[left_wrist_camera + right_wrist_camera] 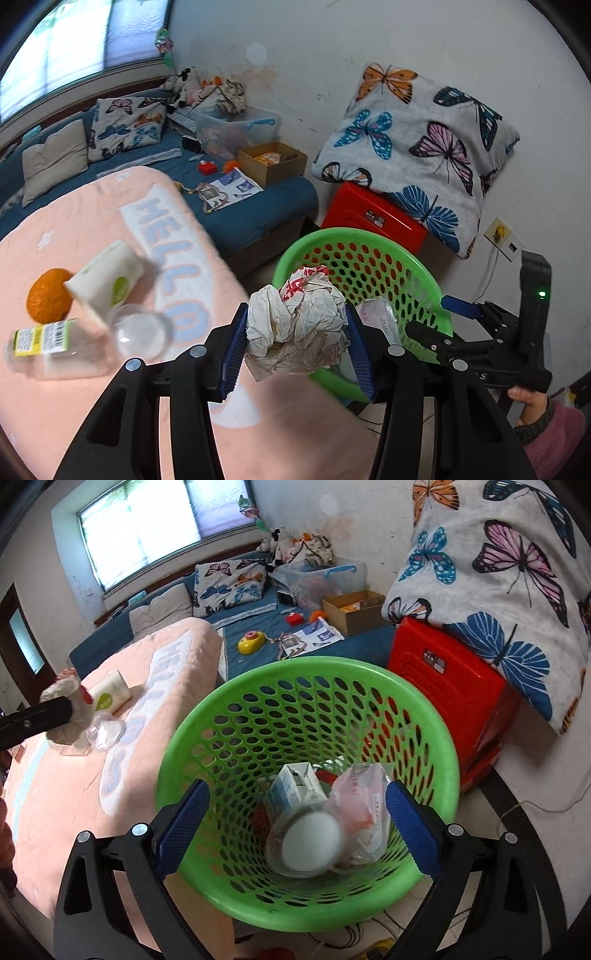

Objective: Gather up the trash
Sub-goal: 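Carry the lid and tissue to the green basket and release both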

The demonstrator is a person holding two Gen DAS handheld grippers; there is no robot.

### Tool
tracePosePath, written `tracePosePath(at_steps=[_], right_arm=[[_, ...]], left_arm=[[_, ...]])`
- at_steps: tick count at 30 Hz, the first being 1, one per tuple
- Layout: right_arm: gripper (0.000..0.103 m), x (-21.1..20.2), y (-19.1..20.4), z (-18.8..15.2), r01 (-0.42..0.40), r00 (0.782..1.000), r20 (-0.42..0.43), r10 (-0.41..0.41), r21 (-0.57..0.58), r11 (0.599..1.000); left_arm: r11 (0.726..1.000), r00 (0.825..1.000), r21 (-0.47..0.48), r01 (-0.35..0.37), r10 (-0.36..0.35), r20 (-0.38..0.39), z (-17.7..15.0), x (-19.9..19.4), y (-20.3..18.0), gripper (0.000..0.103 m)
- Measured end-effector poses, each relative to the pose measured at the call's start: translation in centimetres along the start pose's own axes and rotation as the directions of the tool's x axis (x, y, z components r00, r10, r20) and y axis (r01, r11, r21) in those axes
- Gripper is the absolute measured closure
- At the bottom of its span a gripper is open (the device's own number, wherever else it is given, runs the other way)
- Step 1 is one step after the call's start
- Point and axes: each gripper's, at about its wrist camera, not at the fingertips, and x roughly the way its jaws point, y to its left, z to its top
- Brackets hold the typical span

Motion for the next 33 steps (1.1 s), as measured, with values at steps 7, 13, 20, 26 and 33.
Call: tracePosePath(at_steps=[7,13,20,26,33], right_arm=[[0.008,-1.6,-1.0,-0.8,0.007,1.0,0.021,-0.007,0.002,1.0],[0.008,-2.2,-1.8,-1.6,0.012,1.0,0.022,-0.012,0.024,1.0],[0.008,-2.9,-2.6,-2.1,0.015,0.999,0.029,-0.017,0.049,0.999],[0.008,-3.0,-2.6,-2.2,0.019,0.999,0.032,-0.021,0.049,0.999],[0.008,-3.6,-1.8,-2.1,0.012,0.999,0.037,-0.013,0.031,0.999]], left_arm=[[0.999,0.999,0.022,0.039,-0.039,-0.032,1.2,2.7,-2.5,0.053],[0.997,0.996,0.03,0.066,-0.064,-0.059,1.6,4.6,-4.4,0.05],[0.996,0.993,0.015,0.085,-0.083,-0.089,1.3,5.8,-4.8,0.044],[0.994,0.991,-0.005,0.105,-0.105,-0.088,0.9,5.8,-4.4,0.033],[0.995,0.993,-0.01,0.096,-0.096,-0.064,0.4,4.0,-3.5,0.033]])
